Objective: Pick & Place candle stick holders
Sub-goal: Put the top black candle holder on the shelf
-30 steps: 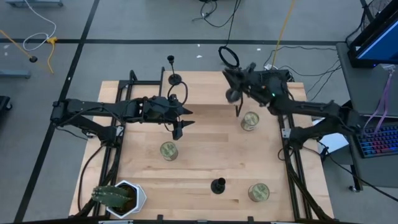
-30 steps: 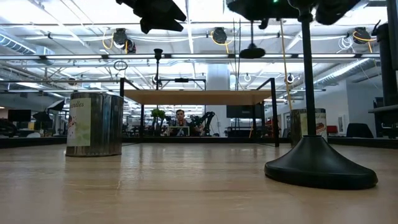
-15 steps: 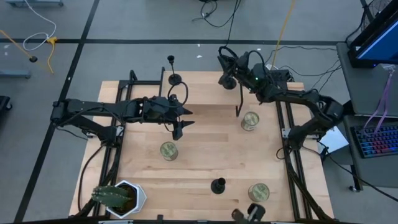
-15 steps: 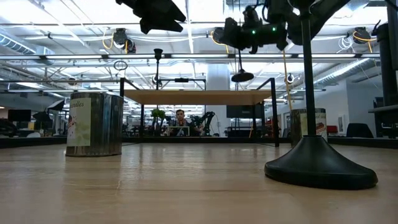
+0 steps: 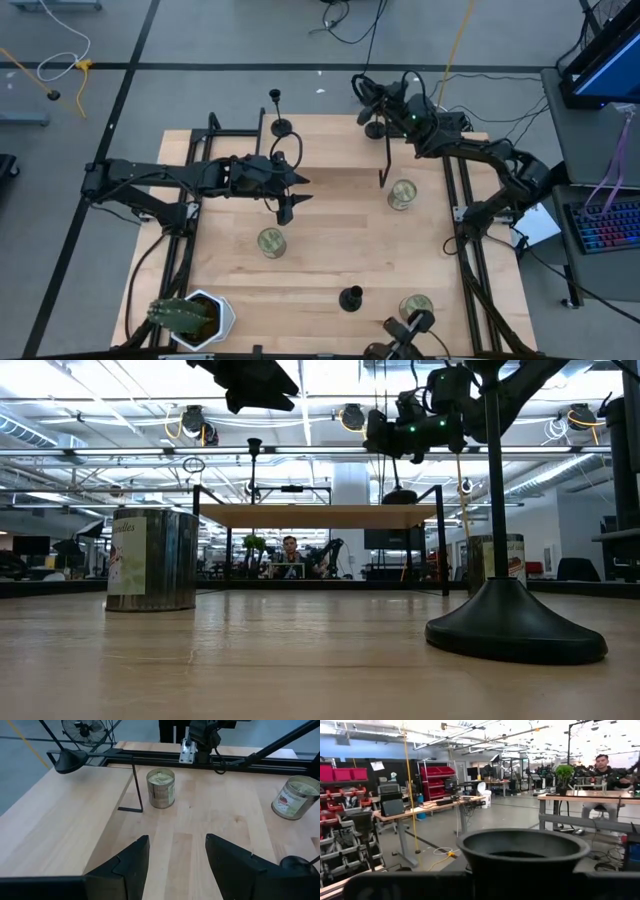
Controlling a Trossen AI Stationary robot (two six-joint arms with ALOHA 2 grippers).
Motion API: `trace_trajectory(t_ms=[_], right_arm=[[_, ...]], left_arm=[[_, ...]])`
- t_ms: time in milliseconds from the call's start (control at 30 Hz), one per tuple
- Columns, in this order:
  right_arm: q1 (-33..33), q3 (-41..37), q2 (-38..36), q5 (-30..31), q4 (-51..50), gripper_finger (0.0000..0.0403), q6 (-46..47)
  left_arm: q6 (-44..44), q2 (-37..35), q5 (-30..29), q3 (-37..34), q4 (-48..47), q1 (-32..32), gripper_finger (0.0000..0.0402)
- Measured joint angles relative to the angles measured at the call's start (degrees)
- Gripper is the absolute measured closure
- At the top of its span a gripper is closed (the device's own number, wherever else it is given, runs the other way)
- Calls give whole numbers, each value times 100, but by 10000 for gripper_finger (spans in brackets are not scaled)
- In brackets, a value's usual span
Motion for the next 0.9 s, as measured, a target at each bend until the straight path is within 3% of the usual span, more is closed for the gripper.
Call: trace_trajectory(t_ms=[400,567,900], right_arm=[[-4,0,0,-4,153,350,105],[-4,-2,0,9,-156,330,107],[-2,-4,2,14,-348,335,109]], left_arm=[[29,0,0,-1,0,0,199],[39,0,0,0,0,0,199],[37,0,-1,-2,1,0,199]])
